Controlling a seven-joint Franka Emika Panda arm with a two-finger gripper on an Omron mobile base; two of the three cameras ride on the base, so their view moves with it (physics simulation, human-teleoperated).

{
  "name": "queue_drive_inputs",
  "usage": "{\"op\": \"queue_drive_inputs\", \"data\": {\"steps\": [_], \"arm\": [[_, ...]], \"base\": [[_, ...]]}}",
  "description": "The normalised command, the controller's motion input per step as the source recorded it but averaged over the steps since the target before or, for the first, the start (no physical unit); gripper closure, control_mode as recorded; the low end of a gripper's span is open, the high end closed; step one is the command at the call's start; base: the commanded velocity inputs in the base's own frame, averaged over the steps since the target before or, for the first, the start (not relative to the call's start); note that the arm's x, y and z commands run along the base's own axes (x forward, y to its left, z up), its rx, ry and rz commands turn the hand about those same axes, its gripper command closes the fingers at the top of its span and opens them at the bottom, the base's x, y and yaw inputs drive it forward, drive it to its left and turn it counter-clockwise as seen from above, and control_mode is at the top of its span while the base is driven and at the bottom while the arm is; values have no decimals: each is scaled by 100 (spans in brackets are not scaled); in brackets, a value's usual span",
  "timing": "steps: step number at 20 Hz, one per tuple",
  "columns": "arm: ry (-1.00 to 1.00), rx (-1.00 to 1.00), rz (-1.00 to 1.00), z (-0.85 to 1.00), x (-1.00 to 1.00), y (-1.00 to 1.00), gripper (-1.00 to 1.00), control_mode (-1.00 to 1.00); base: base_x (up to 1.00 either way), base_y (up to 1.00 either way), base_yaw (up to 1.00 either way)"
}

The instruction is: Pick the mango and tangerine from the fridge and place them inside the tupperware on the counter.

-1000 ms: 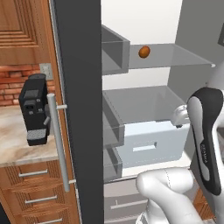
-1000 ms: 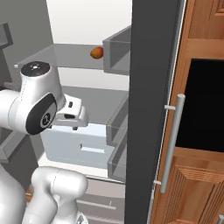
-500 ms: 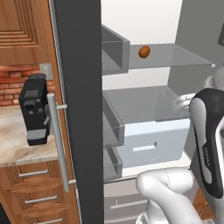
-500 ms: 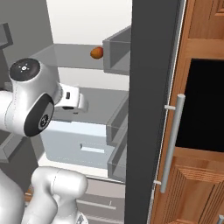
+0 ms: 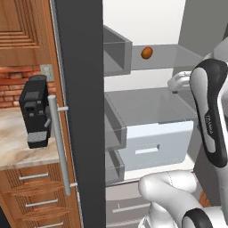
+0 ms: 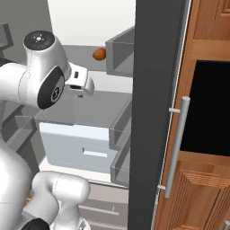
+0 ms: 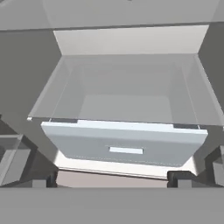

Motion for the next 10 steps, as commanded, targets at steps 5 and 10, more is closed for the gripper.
{"op": "queue_drive_inputs", "data": {"steps": [5,10], "arm": [[-1,0,-1,7,58,13,-100,-100],[0,0,0,0,73,0,-100,-100]], "base": [[0,0,0],[0,0,0]]}}
